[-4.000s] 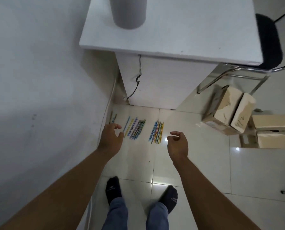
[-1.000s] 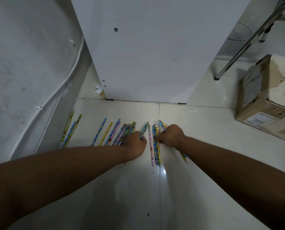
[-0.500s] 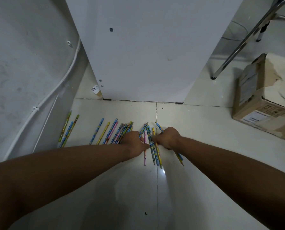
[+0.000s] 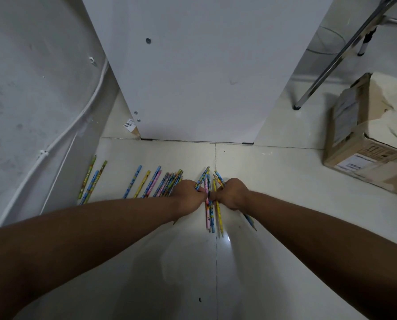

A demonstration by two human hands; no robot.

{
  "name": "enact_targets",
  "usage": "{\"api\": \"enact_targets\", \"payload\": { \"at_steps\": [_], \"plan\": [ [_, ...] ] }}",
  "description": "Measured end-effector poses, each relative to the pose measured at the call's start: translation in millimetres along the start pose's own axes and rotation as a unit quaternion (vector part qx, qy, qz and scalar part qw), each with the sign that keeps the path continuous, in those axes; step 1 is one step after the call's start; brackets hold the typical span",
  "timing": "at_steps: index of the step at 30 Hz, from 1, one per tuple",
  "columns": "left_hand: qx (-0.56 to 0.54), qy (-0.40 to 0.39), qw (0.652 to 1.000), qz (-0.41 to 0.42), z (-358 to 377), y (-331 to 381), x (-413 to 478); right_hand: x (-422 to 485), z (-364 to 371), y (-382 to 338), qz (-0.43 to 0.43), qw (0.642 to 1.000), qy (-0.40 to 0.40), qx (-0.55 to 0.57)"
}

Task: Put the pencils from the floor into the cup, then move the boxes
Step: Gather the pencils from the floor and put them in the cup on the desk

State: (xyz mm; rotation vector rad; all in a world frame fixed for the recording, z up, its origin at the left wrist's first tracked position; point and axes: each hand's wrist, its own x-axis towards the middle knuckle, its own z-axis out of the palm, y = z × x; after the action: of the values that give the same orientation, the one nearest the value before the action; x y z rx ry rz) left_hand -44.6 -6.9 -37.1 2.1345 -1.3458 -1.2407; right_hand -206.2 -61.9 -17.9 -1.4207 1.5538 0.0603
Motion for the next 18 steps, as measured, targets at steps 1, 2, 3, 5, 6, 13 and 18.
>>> {"api": "enact_targets", "payload": {
  "at_steps": [1,2,3,5,6,13,18],
  "plan": [
    [-0.005,-0.004,1.0,-0.001,0,2,0,0,0,0,-0.001,1.0,0.0,0.003],
    [-0.008,-0.007,1.0,0.001,0,4,1,0,-1,0,0.001,1.0,-0.002,0.007],
    [-0.01,-0.01,1.0,0.002,1,5,1,0,-2,1,0.003,1.0,-0.009,0.015],
    [0.003,-0.017,1.0,0.009,1,9,2,-3,-6,1,0.002,0.998,-0.036,0.049],
    [0.009,-0.021,1.0,0.014,1,10,3,-5,-8,1,0.003,0.996,-0.05,0.071],
    [0.061,-0.014,0.996,0.063,1,13,-2,-5,-11,0,-0.006,0.995,-0.052,0.088],
    [0.1,-0.009,0.993,0.068,0,11,-6,-3,-17,1,-0.01,0.998,0.005,0.067]
  ]
}}
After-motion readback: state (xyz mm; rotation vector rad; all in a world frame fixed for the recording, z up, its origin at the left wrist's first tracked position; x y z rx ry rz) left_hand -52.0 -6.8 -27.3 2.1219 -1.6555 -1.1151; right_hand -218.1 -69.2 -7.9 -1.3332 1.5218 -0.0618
